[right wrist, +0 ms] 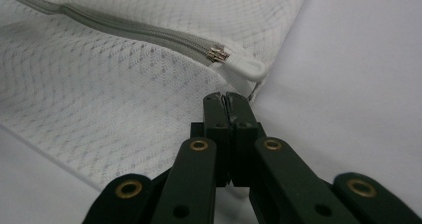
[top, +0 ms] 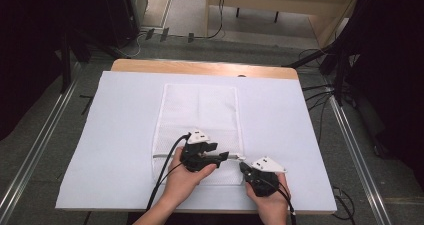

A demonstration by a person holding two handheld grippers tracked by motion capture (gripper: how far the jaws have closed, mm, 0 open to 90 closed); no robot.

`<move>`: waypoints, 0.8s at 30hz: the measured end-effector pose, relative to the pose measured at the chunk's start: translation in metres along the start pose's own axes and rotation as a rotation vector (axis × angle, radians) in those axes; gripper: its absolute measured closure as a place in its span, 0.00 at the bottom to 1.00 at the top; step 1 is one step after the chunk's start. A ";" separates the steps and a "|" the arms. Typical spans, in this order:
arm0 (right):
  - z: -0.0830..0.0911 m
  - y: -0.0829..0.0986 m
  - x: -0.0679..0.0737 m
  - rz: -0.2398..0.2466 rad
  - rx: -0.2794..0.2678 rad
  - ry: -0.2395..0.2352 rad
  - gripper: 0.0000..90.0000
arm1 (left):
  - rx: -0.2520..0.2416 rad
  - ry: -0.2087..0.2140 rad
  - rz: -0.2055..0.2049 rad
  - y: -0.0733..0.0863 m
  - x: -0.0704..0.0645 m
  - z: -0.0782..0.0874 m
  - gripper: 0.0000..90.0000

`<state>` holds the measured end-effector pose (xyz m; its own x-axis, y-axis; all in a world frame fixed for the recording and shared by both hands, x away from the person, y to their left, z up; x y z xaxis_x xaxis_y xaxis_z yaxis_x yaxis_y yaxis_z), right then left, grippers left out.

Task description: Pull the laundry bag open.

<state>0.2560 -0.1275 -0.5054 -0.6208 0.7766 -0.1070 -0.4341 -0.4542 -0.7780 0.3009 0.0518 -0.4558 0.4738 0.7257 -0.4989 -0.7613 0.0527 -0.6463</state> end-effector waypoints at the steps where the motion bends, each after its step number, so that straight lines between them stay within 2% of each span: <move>1: 0.002 0.000 0.001 -0.001 -0.013 0.012 1.00 | 0.005 0.004 0.002 -0.001 -0.003 -0.003 0.51; 2: 0.003 0.000 0.001 0.004 -0.030 0.017 1.00 | 0.007 0.014 0.018 -0.003 -0.008 -0.008 0.50; 3: 0.006 -0.002 0.002 0.010 -0.075 0.026 1.00 | 0.009 0.016 0.018 -0.005 -0.010 -0.011 0.48; 5: 0.007 -0.003 0.002 0.013 -0.091 0.033 1.00 | 0.019 -0.001 0.036 -0.010 -0.017 -0.019 0.46; 9: 0.013 -0.007 0.006 0.033 -0.141 0.042 1.00 | 0.040 -0.067 0.053 -0.018 -0.027 -0.033 0.34; 11: 0.014 -0.009 0.006 0.038 -0.150 0.039 1.00 | 0.067 -0.102 0.052 -0.019 -0.030 -0.039 0.30; 14: 0.016 -0.010 0.007 0.039 -0.160 0.035 1.00 | 0.110 -0.131 0.046 -0.018 -0.034 -0.046 0.26; 16: 0.017 -0.011 0.007 0.054 -0.174 0.034 1.00 | 0.134 -0.157 0.052 -0.017 -0.032 -0.049 0.23; 19: 0.018 -0.012 0.008 0.061 -0.176 0.034 1.00 | 0.134 -0.180 0.060 -0.017 -0.029 -0.049 0.27; 23: 0.019 -0.012 0.008 0.063 -0.177 0.028 1.00 | 0.116 -0.122 0.065 -0.020 -0.026 -0.041 0.51; 24: 0.019 -0.012 0.008 0.063 -0.177 0.028 1.00 | 0.111 -0.104 0.073 -0.021 -0.025 -0.038 0.54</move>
<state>0.2439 -0.1241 -0.4851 -0.6233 0.7623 -0.1744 -0.2720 -0.4204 -0.8656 0.3221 0.0063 -0.4520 0.3717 0.7972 -0.4757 -0.8390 0.0691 -0.5398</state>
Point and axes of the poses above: each handheld gripper's, and its own axes: z roughly backward along the jaws, y roughly out of its underside, x roughly to its left, the point moved 3 cm from there along -z, roughly forward along the jaws, and after that the axes turned 15 degrees about z, right-handed, at the moved point
